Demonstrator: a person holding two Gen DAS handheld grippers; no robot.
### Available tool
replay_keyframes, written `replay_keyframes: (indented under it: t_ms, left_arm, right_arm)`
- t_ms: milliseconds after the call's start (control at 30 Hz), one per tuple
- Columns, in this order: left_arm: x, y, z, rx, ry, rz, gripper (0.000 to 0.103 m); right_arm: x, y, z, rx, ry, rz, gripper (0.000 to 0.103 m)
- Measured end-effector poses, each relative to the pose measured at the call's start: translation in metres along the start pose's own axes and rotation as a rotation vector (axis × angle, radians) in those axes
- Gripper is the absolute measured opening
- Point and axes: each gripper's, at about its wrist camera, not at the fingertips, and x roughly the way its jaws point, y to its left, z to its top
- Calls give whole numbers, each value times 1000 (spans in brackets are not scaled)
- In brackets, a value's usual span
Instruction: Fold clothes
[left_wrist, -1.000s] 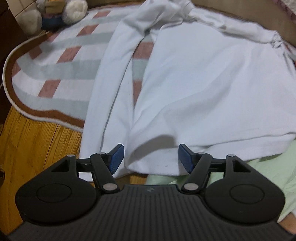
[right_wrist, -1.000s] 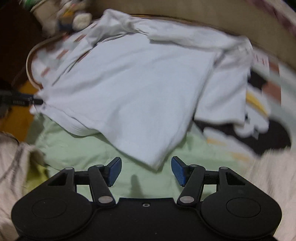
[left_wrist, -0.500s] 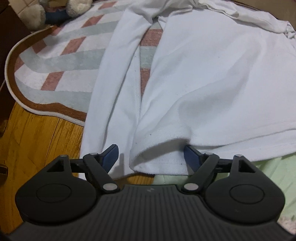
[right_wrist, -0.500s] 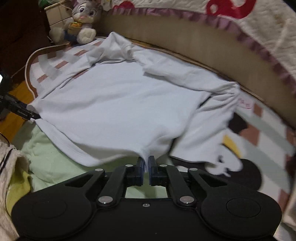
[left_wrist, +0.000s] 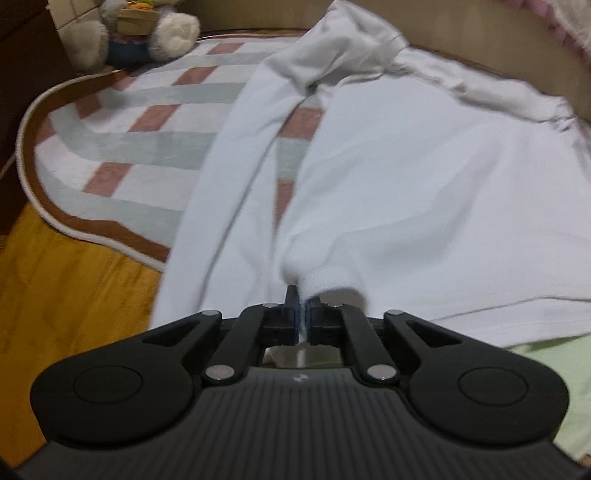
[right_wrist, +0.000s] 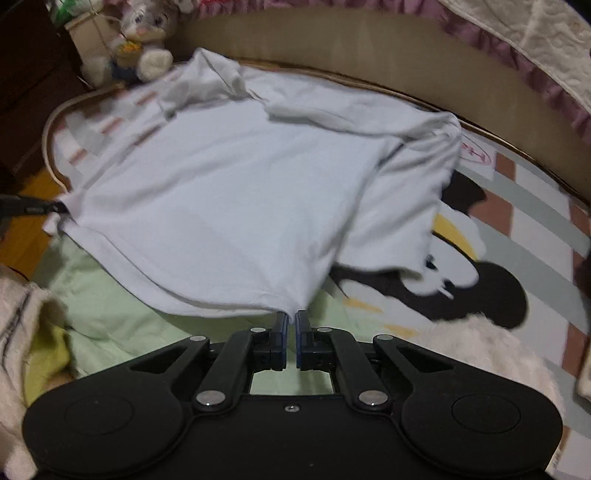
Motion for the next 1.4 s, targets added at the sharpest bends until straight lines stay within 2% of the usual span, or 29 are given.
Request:
replay_keyframes:
  t_ms: [33,67,100,133,200,233,267,333,367,433,500,533,633,733,800,833,867,900,967,1000,1033,1067,1167,1267,1333,1400]
  left_arm:
    - [3,1,1,-5,5,18,8]
    - [4,4,1,-19,7,18,15]
    - [5,7,1,-32,9,19,25]
    - [6,10,1,-46,11,19,31]
    - [7,14,1,-69,13,10,44]
    - [8,15,0,-75,21,1,46]
    - [13,15,0,-78,41,-12,48]
    - [24,10,0,-74,96,-41,48]
    - [31,8,0,-70,120,-51,48]
    - [39,2,2,-53,139,-45,39]
    - [36,-1,3,-38,113,-56,13]
    - [34,-2,2,-36,96,-68,6]
    - [23,0,4,-58,17,-90,5]
    - [6,7,5,-94,-110,-107,5]
    - [-5,9,7,-103,-190,-105,5]
    - [-10,10,7,-101,-226,-104,5]
    - [-14,10,7,-99,-256,-98,5]
    - [-15,9,8,-94,-268,-78,5]
    - [-14,7,9,-86,-266,-57,5]
    - [-13,6,10,-83,-261,-53,5]
    - [-13,5,10,-83,-265,-51,5]
    - [-14,5,10,-81,-273,-50,5]
    - [-25,1,10,-57,-323,-35,4]
    - [-49,-5,14,-51,-319,-12,3]
    - [-74,-11,21,-24,-309,-54,4]
    - [-100,-16,28,35,-339,-21,4]
  right_arm:
    - [4,0,-1,-11,16,-50,3]
    - [7,0,-1,-26,28,-89,4]
    - [9,0,-1,-35,36,-88,4]
    - [6,2,-1,-42,21,-48,4]
    - [-2,9,-1,-67,-29,26,12]
    - [-2,14,2,-83,-34,64,20]
    - [-2,19,4,-98,-37,102,40]
    - [10,32,9,-147,-8,140,55]
    - [16,39,11,-172,8,158,55]
    - [32,56,9,-259,70,111,54]
    - [48,73,8,-348,133,60,54]
    - [56,81,7,-393,165,34,54]
    - [62,87,7,-422,177,43,54]
    - [72,91,7,-448,217,61,57]
    - [82,94,8,-463,244,51,60]
    - [88,95,10,-473,256,40,66]
    - [92,96,11,-482,265,24,71]
    - [95,96,12,-483,265,10,71]
    - [98,92,16,-448,255,12,69]
    - [98,90,18,-427,248,20,61]
    - [95,87,20,-404,235,41,25]
    - [87,84,22,-387,205,60,5]
    - [58,78,26,-352,104,65,4]
    - [29,74,28,-344,52,39,4]
    - [19,82,23,-461,76,-8,4]
    - [6,87,23,-578,99,-50,4]
